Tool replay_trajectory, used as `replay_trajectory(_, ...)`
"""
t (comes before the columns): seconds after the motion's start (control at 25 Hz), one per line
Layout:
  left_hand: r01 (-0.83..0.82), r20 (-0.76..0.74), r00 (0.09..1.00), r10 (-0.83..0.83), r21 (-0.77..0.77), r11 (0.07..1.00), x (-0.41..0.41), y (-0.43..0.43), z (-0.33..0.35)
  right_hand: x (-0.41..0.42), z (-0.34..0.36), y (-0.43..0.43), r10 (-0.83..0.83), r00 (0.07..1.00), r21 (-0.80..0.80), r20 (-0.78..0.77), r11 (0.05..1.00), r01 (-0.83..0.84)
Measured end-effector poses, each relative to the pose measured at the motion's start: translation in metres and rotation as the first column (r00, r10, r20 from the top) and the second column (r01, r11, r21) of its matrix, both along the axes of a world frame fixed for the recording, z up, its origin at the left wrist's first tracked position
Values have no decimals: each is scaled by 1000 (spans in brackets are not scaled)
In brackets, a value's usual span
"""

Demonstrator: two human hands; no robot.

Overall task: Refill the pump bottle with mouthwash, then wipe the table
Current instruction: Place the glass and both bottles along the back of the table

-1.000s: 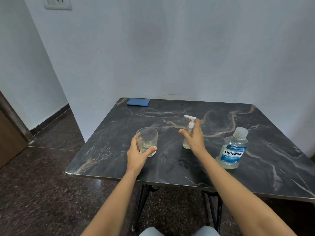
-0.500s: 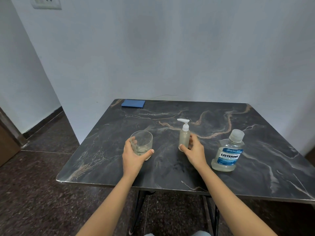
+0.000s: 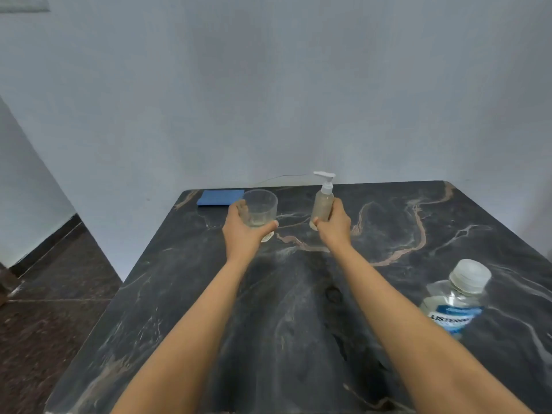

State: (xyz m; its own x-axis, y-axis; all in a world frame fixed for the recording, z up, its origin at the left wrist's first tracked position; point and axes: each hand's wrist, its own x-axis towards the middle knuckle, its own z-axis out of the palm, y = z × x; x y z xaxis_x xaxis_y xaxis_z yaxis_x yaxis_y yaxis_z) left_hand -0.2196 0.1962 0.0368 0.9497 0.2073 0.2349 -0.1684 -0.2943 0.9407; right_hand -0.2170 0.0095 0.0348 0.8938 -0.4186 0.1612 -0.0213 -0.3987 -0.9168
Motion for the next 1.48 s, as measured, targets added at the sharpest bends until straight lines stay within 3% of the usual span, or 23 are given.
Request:
replay_trajectory(0.2,47,-1,999,-47,-32,998,104,-28,-4,95,-1,-13,-86,994,22,-70,996,88)
replay_trajectory(0.36,61,-6,998,-61,-19,998,172,-46,-22,159,-11,-20,-81,994,-70,-71,995,76)
replay_trajectory(0.72,116,9,993,-116,30,993,242,-60,-49,213,-38,-29,-13,994,-195,-106,981,-8)
replay_trajectory(1.12,67,-100,993,-69,-20,998,243,-60,-56,204,-51,-27,-14,993,-153,-120,988,-5)
replay_trajectory(1.48,31,-112,993,-24,61,998,130,-46,-13,97,-14,10,-69,997,-29,-41,997,67)
